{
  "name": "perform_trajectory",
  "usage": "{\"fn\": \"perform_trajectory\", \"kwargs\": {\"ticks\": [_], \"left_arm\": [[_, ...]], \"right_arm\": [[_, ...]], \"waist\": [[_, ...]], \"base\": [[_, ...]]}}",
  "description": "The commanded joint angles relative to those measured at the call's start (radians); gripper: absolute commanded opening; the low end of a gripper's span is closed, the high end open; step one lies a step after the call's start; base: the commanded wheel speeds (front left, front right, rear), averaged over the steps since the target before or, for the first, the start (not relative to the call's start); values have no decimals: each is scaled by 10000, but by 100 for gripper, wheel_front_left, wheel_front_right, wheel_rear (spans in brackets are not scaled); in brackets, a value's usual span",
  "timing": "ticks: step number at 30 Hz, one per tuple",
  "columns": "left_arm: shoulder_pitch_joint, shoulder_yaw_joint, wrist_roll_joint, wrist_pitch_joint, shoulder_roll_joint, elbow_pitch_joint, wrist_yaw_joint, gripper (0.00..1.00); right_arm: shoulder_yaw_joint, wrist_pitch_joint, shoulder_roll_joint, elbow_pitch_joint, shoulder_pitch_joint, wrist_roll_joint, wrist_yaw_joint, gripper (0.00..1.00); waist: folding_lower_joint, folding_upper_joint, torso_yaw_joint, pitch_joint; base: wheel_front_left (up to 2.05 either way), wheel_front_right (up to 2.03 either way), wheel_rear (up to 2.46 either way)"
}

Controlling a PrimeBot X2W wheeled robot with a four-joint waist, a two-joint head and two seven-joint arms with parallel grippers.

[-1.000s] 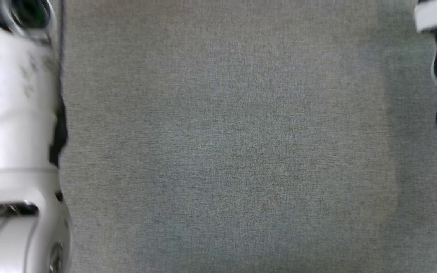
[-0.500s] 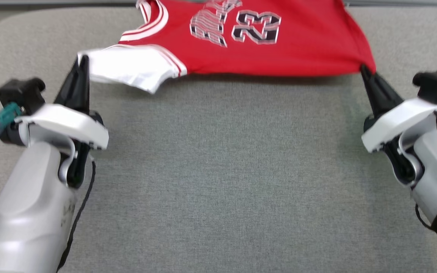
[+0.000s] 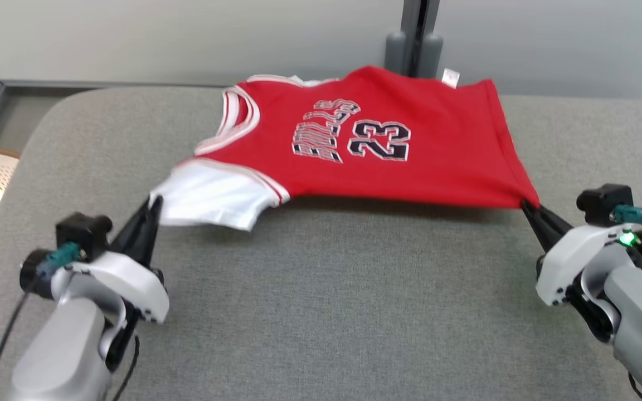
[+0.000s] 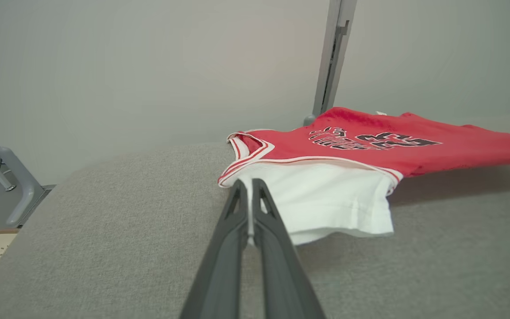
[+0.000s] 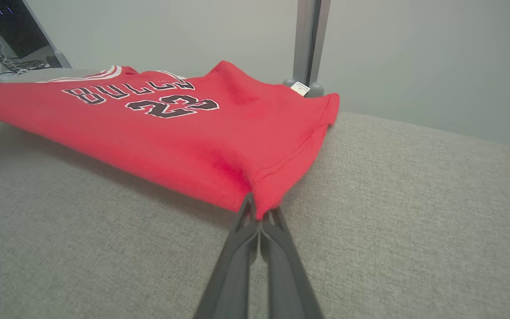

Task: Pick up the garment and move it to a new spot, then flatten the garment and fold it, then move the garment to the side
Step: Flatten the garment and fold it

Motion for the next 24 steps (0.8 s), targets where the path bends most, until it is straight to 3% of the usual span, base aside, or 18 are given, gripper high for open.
{"fn": "perform_trajectory", "kwargs": {"ticks": [1, 15, 24], "left_arm": [[210, -155, 44, -41, 124, -7, -8, 0], [1375, -2970, -1739, 1026, 1444, -1283, -7, 0], [1819, -4445, -3887, 2758, 3109, -3580, -7, 0]], "right_arm": [[89, 97, -144, 77, 221, 130, -3, 0], [1036, 1122, -1298, -351, 1081, 1562, -3, 0], [1670, 2893, -2449, -1883, 1765, 3155, -9, 0]], "waist": [[0, -1, 83, -319], [0, -1, 168, -1152], [0, -1, 20, -1484]], "base": [[0, 0, 0], [0, 0, 0], [0, 0, 0]]}}
